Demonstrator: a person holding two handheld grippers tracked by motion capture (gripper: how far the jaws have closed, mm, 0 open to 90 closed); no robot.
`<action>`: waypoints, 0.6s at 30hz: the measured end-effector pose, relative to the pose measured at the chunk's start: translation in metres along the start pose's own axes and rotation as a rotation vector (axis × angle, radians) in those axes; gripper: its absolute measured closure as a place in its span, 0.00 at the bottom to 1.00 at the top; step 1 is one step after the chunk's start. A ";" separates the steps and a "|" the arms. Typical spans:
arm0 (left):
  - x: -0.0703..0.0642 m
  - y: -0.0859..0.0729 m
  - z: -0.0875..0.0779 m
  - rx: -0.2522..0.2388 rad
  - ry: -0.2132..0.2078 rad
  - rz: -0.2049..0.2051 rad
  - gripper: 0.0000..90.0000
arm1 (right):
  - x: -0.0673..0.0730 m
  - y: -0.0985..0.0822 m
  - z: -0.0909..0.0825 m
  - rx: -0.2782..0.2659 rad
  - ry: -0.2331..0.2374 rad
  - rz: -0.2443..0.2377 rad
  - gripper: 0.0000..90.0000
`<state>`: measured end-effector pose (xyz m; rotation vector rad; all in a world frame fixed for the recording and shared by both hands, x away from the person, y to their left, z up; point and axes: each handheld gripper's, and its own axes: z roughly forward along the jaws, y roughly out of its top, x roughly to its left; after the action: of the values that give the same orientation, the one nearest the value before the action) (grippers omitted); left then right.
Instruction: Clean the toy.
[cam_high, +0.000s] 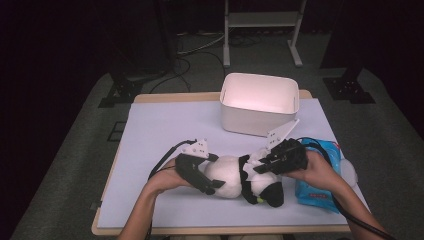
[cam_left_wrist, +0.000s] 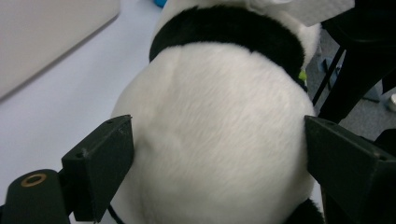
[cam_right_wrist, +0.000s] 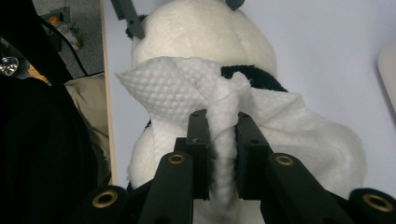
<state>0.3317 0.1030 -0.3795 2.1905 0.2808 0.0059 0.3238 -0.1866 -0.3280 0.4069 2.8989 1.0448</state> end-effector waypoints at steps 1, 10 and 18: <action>0.001 -0.001 0.000 -0.005 -0.011 -0.003 0.11 | 0.000 -0.001 0.000 0.000 0.000 -0.005 0.86; 0.006 -0.006 -0.002 0.021 -0.026 -0.065 0.04 | 0.005 -0.010 -0.001 0.013 0.024 0.003 0.87; 0.005 -0.009 0.007 0.054 -0.072 -0.068 0.06 | 0.007 -0.018 0.001 0.012 0.050 0.012 0.87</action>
<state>0.3358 0.1037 -0.3918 2.2282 0.3184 -0.1196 0.3128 -0.1976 -0.3402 0.4056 2.9514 1.0552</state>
